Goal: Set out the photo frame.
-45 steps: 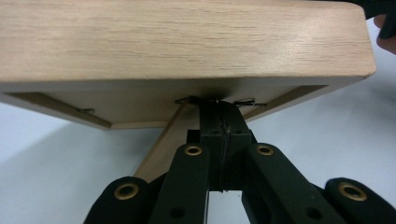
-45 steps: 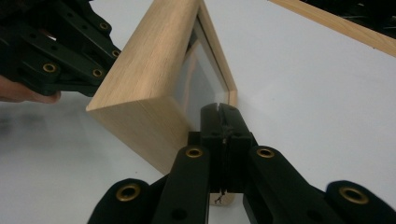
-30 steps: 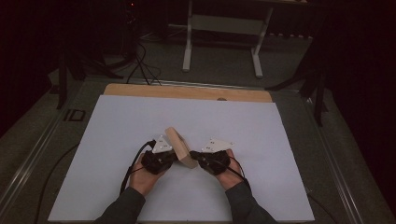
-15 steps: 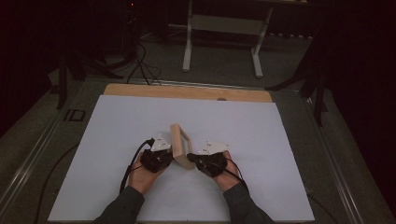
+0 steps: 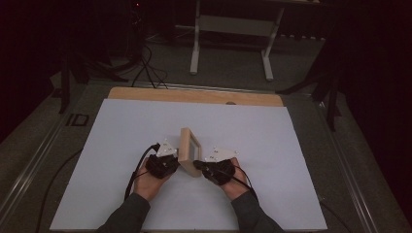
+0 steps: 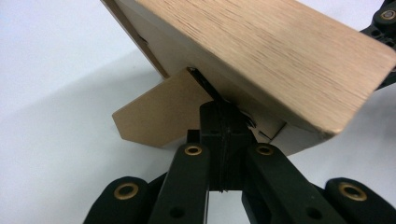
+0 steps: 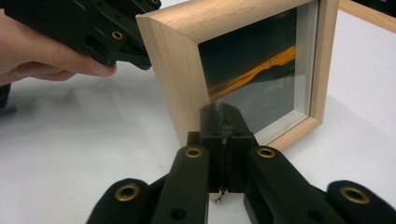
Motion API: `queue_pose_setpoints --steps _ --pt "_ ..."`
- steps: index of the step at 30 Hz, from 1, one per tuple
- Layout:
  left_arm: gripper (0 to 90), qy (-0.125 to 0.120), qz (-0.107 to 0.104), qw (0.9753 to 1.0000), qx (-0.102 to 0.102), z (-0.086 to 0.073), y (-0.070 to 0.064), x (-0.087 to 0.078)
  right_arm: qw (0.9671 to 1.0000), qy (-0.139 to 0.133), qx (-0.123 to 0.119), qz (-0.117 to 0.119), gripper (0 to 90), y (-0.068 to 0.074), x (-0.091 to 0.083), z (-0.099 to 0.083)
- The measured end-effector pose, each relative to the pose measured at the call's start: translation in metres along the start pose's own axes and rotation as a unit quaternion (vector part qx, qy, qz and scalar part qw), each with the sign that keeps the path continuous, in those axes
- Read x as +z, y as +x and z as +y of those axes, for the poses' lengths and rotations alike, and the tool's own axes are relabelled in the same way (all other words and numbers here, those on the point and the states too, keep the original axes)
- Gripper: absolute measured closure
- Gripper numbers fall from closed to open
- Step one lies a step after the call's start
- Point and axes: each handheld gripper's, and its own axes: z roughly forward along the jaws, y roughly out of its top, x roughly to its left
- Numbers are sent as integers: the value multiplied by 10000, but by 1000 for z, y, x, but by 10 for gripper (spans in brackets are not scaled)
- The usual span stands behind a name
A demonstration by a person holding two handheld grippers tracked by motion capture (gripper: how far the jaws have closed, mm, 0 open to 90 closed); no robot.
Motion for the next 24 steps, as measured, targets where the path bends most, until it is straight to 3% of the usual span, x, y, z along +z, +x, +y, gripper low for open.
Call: queue_pose_setpoints --steps 7,24 --pt "843 -52 55 10000 -20 0 1 -4 9999 3 -86 -66 833 0 -4 0" --pt "671 -193 163 9996 -128 -5 7 -25 9998 -134 96 -59 652 -5 -14 0"
